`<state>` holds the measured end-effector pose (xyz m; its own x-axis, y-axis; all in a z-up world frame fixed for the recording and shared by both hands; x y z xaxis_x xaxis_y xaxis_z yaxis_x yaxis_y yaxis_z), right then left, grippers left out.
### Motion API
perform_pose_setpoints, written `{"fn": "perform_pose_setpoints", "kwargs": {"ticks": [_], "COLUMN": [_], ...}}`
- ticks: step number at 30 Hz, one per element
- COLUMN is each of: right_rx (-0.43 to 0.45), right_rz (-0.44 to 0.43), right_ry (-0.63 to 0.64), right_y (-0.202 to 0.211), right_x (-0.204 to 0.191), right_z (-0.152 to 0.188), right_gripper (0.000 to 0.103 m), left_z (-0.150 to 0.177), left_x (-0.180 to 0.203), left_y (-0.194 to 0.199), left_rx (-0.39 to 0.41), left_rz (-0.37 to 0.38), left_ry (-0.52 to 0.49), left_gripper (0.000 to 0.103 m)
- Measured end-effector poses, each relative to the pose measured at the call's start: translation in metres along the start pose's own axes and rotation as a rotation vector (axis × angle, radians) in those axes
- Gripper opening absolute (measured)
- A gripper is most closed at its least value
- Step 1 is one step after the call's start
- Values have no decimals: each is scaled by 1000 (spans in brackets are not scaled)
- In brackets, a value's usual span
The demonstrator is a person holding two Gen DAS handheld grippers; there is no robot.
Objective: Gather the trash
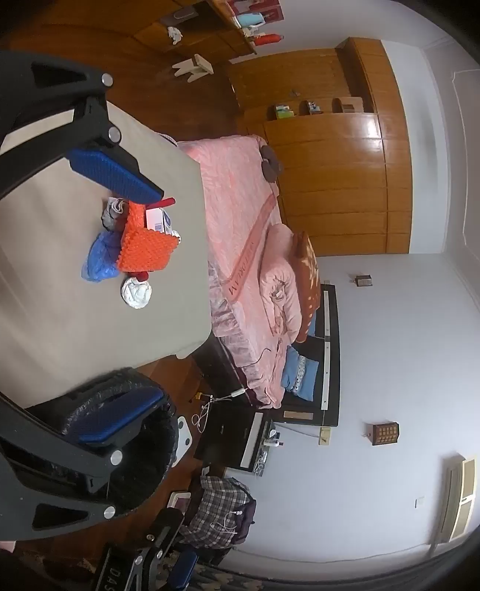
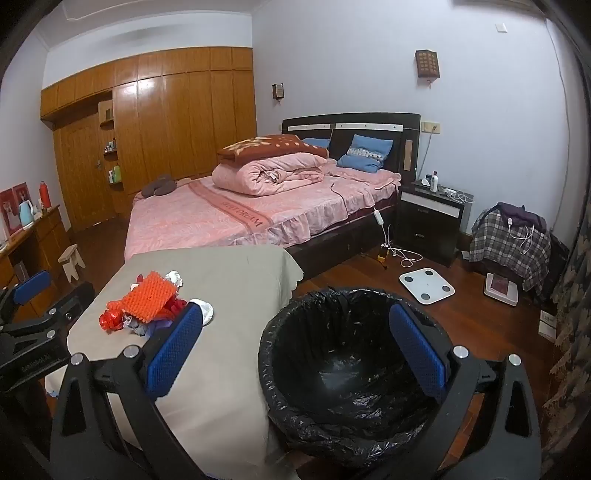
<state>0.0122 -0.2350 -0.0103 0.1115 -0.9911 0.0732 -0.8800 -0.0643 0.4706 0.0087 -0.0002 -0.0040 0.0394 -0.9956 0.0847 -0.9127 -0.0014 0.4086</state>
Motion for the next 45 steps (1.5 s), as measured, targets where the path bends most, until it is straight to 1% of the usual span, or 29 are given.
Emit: {"fn": "perform_pose_setpoints", "kwargs": {"ticks": [45], "right_rx": [-3], "right_rz": [0], "right_ry": [-1], "right_y": [-1], "right_x": [-1], "right_z": [2], "right_gripper": [98], "left_z": [0], "left_x": [0], "left_y": [0], "left_rx": [-6], "left_rz": [1], "left_ry": [5], "left_gripper": [97]}}
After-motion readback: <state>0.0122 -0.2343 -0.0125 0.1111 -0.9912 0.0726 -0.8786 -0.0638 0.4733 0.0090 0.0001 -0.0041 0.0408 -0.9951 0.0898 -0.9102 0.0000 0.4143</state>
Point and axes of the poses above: each gripper's, at about its wrist camera, not at the fingertips, and y roughly against the way its jaws point, x to its right, z to its underside, the point moved 1 cm from there along -y, roughly the way its jaws point, and after that the axes turned 8 degrees about y, right-handed, at the moved point
